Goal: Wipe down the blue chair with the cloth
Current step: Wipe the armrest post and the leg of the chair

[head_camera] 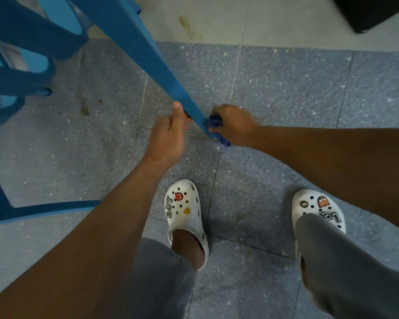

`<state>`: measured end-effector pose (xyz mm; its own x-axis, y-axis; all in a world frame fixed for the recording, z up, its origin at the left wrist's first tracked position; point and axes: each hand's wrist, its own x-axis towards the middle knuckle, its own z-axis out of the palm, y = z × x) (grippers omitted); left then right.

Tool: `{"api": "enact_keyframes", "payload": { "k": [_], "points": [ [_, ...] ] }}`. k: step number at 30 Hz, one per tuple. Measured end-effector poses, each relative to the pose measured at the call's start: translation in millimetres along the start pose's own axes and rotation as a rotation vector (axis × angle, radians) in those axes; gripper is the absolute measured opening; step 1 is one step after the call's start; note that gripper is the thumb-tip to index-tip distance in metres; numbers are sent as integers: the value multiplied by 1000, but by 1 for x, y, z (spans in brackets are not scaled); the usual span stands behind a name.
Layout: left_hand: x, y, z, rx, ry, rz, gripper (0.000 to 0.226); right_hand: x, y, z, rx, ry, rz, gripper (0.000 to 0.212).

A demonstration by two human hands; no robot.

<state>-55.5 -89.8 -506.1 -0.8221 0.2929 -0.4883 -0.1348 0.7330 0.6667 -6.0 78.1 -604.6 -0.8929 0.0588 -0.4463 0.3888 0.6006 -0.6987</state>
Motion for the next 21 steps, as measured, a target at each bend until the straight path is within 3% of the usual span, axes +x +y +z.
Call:
{"api": "enact_keyframes", "payload": {
  "k": [4,8,10,13,17,21],
  "points": [
    [0,0,-3,63,-16,61,67,-3,-16,-22,106,242,-250,13],
    [4,3,-7,385,21,232,63,-9,-31,-23,311,492,-429,16],
    [10,4,-10,506,49,285,58,-6,-28,-12,299,485,-386,15],
    [17,5,-11,560,73,288,54,-1,-7,-2,234,299,-181,7],
    [19,0,-7,525,72,265,56,1,4,7,314,117,110,17],
    [20,-4,-4,494,89,248,56,-15,-16,12,462,243,133,5]
  ]
}}
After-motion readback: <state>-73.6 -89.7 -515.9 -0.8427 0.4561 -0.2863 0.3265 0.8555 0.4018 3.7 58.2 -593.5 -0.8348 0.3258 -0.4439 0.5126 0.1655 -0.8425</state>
